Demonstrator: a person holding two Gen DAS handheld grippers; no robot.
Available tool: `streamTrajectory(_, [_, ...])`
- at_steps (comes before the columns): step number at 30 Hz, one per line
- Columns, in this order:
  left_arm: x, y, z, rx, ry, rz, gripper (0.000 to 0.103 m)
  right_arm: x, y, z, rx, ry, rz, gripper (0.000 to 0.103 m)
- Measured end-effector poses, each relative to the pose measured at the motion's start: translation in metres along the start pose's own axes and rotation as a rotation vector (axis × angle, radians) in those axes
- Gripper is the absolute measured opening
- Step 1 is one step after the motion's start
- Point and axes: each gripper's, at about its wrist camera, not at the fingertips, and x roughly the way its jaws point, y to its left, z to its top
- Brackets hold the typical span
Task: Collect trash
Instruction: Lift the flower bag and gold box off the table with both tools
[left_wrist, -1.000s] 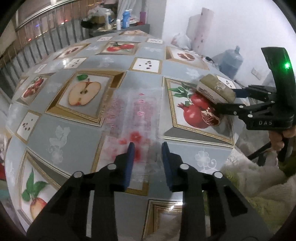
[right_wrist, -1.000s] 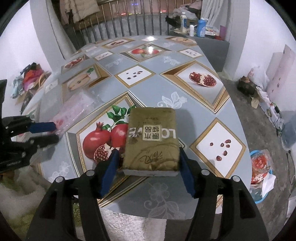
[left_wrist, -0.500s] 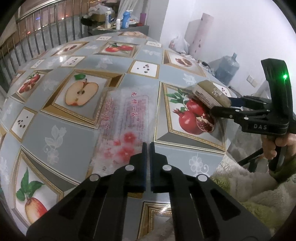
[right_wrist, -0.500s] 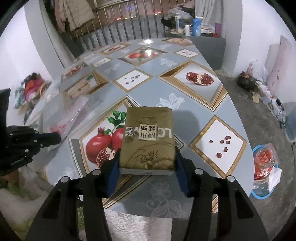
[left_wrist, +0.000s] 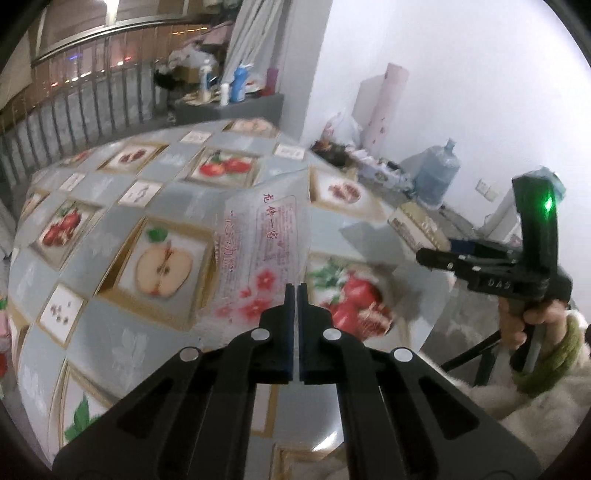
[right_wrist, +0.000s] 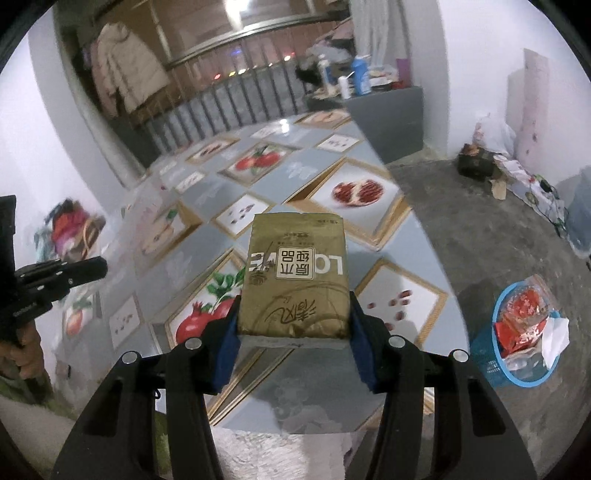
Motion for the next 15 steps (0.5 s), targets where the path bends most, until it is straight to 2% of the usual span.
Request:
streamTrajectory(5, [0.007, -0.025, 0.034, 0.049, -0.023, -0.066, 0.0, -0.028, -0.03, 0.0, 0.076, -0.09, -0.039, 0.051])
streamTrajectory(8, [0.013, -0.048, 0.056, 0.087, -0.041, -0.121, 0.0, -0.055, -0.062, 0.0, 0.146, -0.167, -0.09, 0.051])
streamTrajectory(11, [0.025, -0.079, 0.08, 0.131, -0.05, -0.191, 0.0, -0.082, -0.102, -0.005, 0.243, -0.236, -0.16, 0.051])
streamTrajectory(15, [0.052, -0.137, 0.11, 0.23, -0.032, -0.299, 0.0, -0.111, -0.169, -0.012, 0.387, -0.273, -0.278, 0.051])
